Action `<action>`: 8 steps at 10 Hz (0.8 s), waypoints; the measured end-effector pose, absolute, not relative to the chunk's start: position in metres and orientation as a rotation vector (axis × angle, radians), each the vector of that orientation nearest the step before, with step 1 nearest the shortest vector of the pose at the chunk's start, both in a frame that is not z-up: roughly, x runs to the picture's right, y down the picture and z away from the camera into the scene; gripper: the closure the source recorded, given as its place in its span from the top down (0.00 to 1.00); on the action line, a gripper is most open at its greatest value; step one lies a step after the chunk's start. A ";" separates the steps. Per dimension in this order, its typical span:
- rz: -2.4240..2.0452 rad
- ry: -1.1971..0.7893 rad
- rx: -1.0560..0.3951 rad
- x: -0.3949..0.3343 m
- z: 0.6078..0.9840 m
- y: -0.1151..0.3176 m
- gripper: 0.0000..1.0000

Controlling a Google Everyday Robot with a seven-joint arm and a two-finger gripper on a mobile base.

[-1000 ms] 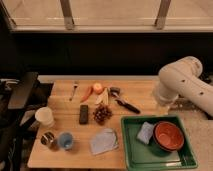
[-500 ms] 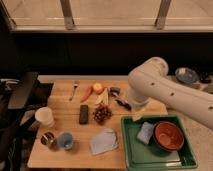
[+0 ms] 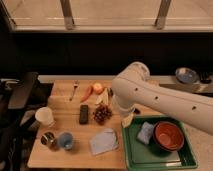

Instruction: Place towel in paper cup

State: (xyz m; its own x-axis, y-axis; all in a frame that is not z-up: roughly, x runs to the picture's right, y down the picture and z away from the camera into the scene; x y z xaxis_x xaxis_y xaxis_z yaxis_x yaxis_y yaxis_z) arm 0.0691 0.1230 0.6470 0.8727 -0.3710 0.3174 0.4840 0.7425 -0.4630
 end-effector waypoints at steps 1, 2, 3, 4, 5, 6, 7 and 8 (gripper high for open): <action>-0.471 -0.208 -0.562 0.071 0.647 0.123 0.65; -0.472 -0.213 -0.563 0.069 0.648 0.123 0.65; -0.474 -0.217 -0.572 0.068 0.649 0.126 0.65; -0.479 -0.224 -0.594 0.065 0.653 0.134 0.65; -0.487 -0.239 -0.624 0.060 0.662 0.150 0.65; -0.487 -0.256 -0.638 0.056 0.671 0.161 0.65; -0.484 -0.278 -0.650 0.053 0.680 0.174 0.65; -0.476 -0.307 -0.659 0.049 0.687 0.186 0.65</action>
